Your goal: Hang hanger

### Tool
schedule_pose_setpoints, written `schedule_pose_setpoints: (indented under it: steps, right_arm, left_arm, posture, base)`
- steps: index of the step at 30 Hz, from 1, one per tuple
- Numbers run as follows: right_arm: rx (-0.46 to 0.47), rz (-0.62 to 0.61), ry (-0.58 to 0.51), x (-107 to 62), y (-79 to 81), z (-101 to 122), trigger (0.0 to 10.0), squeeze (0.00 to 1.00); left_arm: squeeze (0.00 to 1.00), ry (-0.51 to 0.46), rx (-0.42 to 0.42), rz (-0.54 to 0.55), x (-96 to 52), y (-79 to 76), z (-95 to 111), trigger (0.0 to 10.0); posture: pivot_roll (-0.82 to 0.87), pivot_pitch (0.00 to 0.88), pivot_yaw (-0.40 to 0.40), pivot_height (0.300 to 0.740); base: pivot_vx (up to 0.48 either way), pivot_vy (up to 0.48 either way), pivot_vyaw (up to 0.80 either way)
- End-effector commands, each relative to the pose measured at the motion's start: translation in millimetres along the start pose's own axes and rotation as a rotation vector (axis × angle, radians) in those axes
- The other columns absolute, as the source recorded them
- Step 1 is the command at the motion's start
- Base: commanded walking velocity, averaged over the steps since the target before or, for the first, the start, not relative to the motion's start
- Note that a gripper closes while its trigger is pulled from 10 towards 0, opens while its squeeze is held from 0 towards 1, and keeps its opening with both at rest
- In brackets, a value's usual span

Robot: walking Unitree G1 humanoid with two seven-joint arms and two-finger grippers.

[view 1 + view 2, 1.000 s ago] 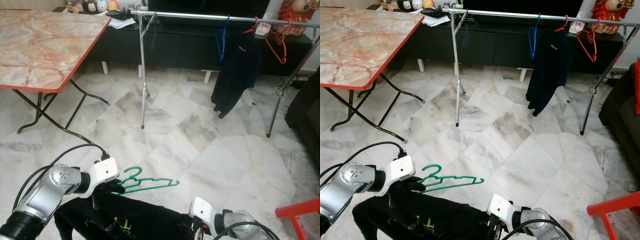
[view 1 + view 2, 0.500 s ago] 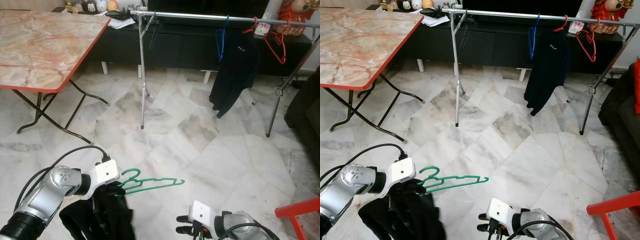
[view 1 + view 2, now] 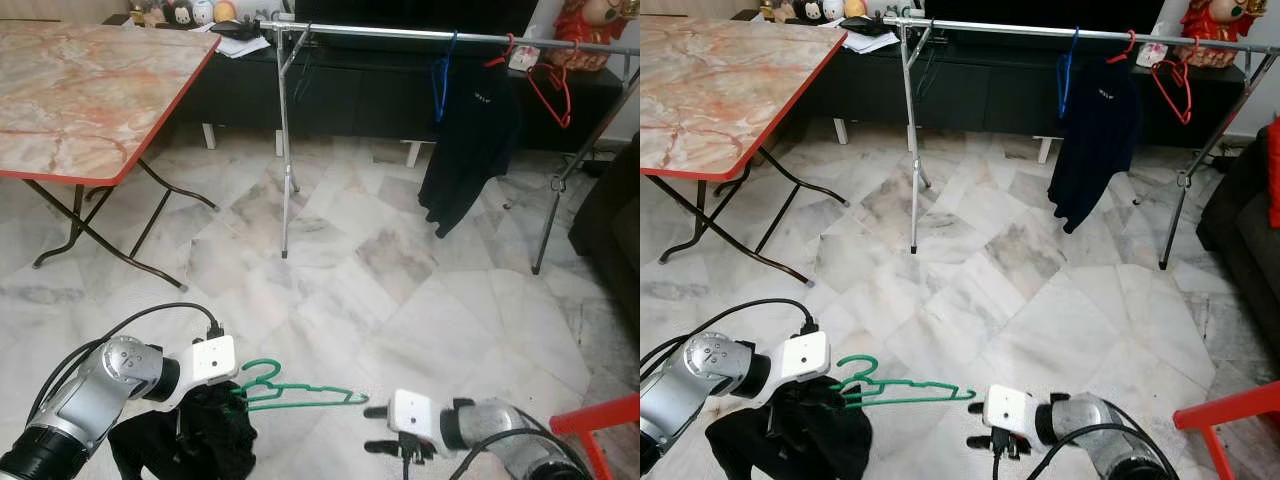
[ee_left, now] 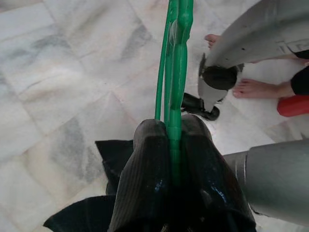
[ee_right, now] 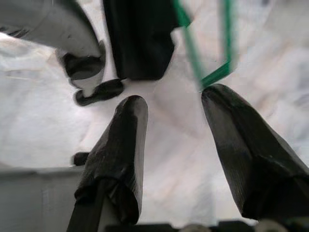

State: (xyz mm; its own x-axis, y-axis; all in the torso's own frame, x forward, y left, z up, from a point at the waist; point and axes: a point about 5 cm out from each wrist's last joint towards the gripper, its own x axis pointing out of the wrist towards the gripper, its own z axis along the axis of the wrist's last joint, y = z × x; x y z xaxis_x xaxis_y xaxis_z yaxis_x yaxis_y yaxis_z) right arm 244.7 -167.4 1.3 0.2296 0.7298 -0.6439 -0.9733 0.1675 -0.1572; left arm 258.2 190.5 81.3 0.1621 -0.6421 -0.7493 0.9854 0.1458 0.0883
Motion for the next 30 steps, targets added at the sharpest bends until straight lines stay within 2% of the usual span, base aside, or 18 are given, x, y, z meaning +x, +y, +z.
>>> schedule_pose_setpoints:
  steps: [1, 6, 10, 16, 23, 30]
  right_arm:
    - [-0.052, -0.011, -0.034, -5.4, -9.6, 9.6, 10.0, 0.0]
    - [-0.099, 0.012, -0.106, -8.8, -18.7, 27.7, 10.0, 0.0]
    - [-0.085, 0.055, -0.167, -9.1, -20.1, 38.9, 10.0, 0.0]
    - [-0.067, 0.083, -0.189, -6.6, -20.7, 43.3, 10.0, 0.0]
    - [-0.062, 0.071, -0.221, 6.4, -19.1, 52.0, 10.0, 0.0]
    - [-0.068, 0.133, -0.267, 8.5, -21.0, 65.7, 10.0, 0.0]
  left_arm:
    - [0.0, 0.031, 0.032, -0.029, -2.3, -0.2, 0.4, 10.0]
    - [0.0, 0.05, 0.039, -0.072, -2.4, -3.5, -0.7, 10.0]
    - [0.0, 0.053, 0.046, -0.081, -1.7, -3.9, -0.7, 10.0]
    - [0.0, 0.065, 0.07, -0.094, 0.2, -3.7, 2.3, 10.0]
    - [0.0, 0.064, 0.091, -0.106, 0.7, -1.2, 10.7, 10.0]
    - [0.0, 0.05, 0.126, -0.093, 0.8, 4.8, 23.2, 10.0]
  posture:
    - [0.02, 0.044, -0.06, 0.74]
    - [0.02, 0.031, -0.055, 0.74]
    - [0.02, 0.025, -0.055, 0.74]
    - [0.03, 0.017, -0.058, 0.74]
    - [0.04, 0.01, -0.059, 0.74]
    - [0.04, 0.012, -0.063, 0.74]
  base:
    - [0.0, 0.0, 0.0]
    - [0.0, 0.0, 0.0]
    - [0.0, 0.0, 0.0]
    - [0.0, 0.0, 0.0]
    - [0.0, 0.0, 0.0]
    - [0.0, 0.0, 0.0]
